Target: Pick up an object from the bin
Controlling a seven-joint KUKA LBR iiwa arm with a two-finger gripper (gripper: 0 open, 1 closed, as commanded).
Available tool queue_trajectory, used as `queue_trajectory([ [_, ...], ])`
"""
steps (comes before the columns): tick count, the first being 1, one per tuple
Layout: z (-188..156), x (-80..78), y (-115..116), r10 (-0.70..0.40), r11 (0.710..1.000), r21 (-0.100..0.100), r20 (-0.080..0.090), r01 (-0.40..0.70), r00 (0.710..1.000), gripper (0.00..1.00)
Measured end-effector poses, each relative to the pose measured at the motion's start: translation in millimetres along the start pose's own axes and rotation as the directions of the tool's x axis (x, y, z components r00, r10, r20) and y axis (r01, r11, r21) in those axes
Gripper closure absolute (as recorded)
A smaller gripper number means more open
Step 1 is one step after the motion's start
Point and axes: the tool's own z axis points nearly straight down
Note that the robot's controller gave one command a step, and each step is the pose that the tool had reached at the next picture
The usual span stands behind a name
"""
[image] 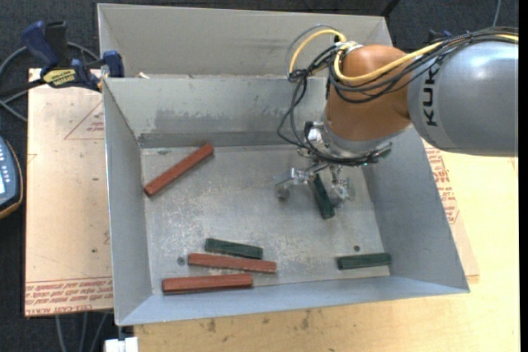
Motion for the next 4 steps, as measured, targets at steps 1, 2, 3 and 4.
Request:
queue_trajectory([
  [1,0.0,0.0,0.0,0.0,1.0,0.0,0.0,0.0,1.0,0.0],
  [2,0.1,0.1,0.0,0.0,1.0,0.0,0.0,0.0,1.0,0.0],
  [3,0.1,0.1,0.0,0.0,1.0,0.0,0.0,0.0,1.0,0.0],
  [4,0.2,0.1,0.0,0.0,1.0,0.0,0.0,0.0,1.0,0.0],
])
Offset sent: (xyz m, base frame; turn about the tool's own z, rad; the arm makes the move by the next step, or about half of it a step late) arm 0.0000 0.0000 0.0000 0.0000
